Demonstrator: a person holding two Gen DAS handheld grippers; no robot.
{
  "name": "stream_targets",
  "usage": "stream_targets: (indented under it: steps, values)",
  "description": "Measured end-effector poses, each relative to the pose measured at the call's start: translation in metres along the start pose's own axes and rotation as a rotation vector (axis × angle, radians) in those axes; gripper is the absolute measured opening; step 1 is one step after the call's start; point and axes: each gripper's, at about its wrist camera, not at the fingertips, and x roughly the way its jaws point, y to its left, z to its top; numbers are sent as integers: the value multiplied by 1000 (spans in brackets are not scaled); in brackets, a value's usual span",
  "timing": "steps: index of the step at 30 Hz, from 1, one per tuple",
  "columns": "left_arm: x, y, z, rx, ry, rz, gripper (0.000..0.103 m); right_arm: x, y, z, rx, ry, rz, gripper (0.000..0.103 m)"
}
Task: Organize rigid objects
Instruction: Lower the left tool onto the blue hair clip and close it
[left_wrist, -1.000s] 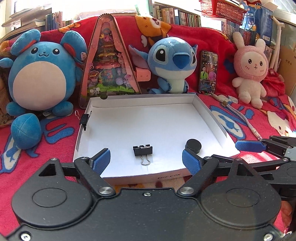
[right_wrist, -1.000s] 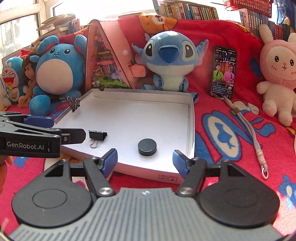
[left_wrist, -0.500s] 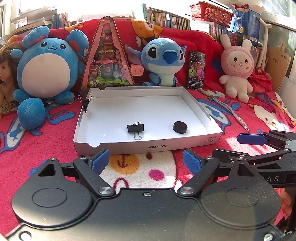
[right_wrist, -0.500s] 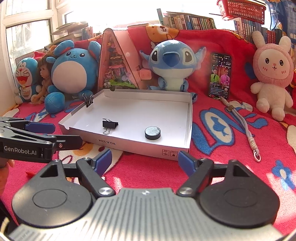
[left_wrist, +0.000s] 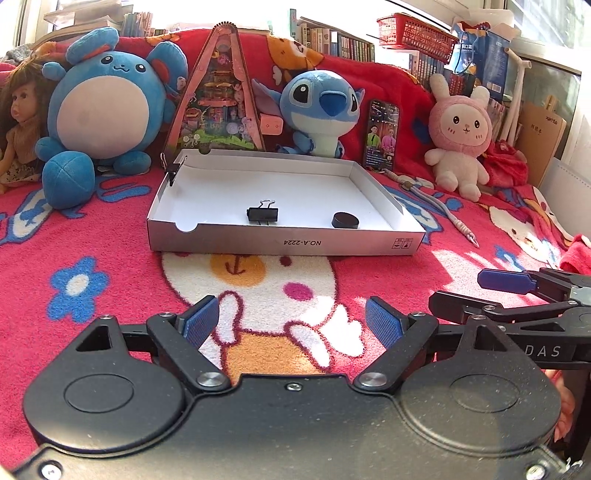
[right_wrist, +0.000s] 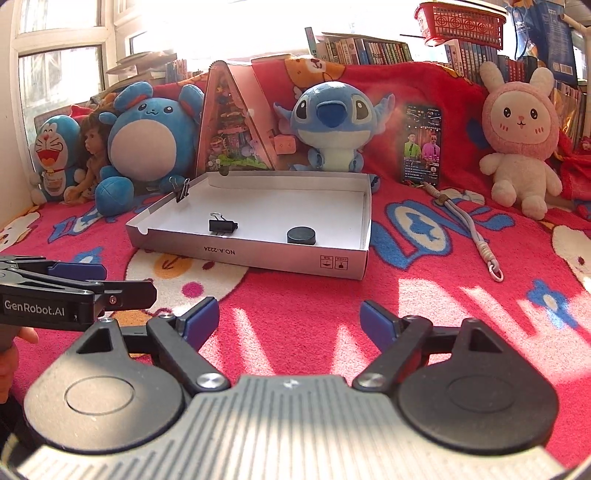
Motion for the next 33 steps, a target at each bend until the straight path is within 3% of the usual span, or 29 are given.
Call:
stream_targets:
  steps: [7, 10, 16, 21, 23, 30, 33]
  values:
    - [-14, -2, -19, 14, 0, 36, 84, -10, 2, -20, 19, -9, 3, 91]
    - [-22, -2, -25, 21, 15, 40, 71, -16, 3, -25, 17, -6, 14, 74]
    - [-38, -2, -37, 21, 50, 23, 51, -33, 7, -33, 5, -35, 9, 63]
    - [-48, -8, -47, 34, 96, -18, 46, -42, 7, -40, 3, -25, -22, 44]
    - [-50, -12, -51, 45, 122, -50, 46, -45, 5, -42, 18, -32, -55, 27]
    - [-51, -32, -58, 147, 91, -41, 47, -42, 2, -50, 29, -3, -81, 27]
    - [-49, -40, -60, 182, 91, -43, 48, -39, 4, -51, 31, 8, -73, 33]
